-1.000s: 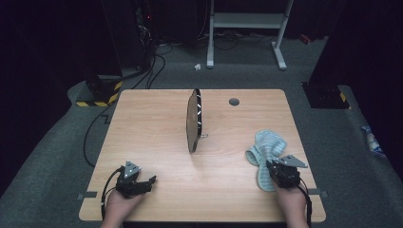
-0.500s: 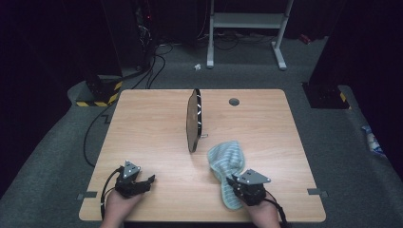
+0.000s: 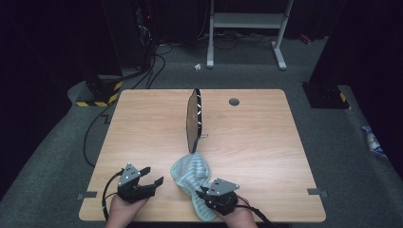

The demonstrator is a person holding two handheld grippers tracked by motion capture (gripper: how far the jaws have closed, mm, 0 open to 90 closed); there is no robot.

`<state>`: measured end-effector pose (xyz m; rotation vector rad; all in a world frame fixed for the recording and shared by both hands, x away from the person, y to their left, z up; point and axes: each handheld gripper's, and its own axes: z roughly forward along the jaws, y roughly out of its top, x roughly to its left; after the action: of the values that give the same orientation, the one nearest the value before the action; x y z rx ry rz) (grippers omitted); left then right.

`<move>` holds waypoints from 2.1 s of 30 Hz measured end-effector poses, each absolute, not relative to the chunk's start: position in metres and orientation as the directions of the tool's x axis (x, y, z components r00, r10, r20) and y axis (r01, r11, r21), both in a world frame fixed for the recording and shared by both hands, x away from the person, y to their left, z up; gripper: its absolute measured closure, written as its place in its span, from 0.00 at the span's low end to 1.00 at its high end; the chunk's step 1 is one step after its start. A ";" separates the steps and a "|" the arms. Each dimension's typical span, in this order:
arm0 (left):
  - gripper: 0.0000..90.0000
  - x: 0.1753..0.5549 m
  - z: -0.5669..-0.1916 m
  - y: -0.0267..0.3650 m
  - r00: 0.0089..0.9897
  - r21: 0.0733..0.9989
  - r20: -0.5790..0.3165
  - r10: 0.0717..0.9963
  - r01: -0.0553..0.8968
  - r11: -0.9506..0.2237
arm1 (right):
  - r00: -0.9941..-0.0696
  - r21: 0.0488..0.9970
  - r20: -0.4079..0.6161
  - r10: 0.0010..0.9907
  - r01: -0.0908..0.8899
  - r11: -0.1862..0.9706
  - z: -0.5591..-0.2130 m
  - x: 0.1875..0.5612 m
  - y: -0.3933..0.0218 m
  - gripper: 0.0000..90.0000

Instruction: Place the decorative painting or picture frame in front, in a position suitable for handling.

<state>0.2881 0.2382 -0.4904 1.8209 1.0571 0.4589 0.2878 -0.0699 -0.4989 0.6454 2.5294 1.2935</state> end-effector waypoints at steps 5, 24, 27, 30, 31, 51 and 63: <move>0.30 0.287 -0.487 0.227 0.574 0.877 -0.162 0.803 0.457 -0.149 | -0.904 0.811 -0.022 0.426 0.234 0.537 -0.506 0.296 -0.041 0.88; 0.71 0.301 -0.507 0.209 0.576 0.811 -0.192 0.795 0.550 -0.202 | -0.869 0.836 0.005 0.494 0.275 0.475 -0.502 0.297 -0.043 0.58; 0.80 0.300 -0.508 0.208 0.579 0.816 -0.160 0.799 0.533 -0.223 | -0.844 0.851 -0.008 0.536 0.276 0.447 -0.499 0.297 -0.055 0.55; 0.84 0.300 -0.508 0.210 0.571 0.823 -0.132 0.810 0.519 -0.232 | -0.821 0.859 -0.015 0.571 0.282 0.427 -0.499 0.299 -0.064 0.53; 0.85 0.300 -0.508 0.212 0.564 0.825 -0.121 0.817 0.514 -0.233 | -0.815 0.862 -0.008 0.579 0.288 0.417 -0.499 0.300 -0.067 0.53; 0.84 0.315 -0.522 0.290 0.386 0.825 -0.084 0.919 0.543 -0.153 | -0.701 0.906 0.005 0.713 0.305 0.294 -0.488 0.326 -0.079 0.41; 0.67 0.320 -0.528 0.291 0.399 0.812 -0.129 0.908 0.568 -0.134 | -0.646 0.925 -0.025 0.763 0.275 0.263 -0.458 0.365 -0.057 0.41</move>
<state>0.3199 0.2914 -0.5282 1.8194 1.2779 0.5111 0.3650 -0.0571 -0.4585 0.9376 2.0659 1.3681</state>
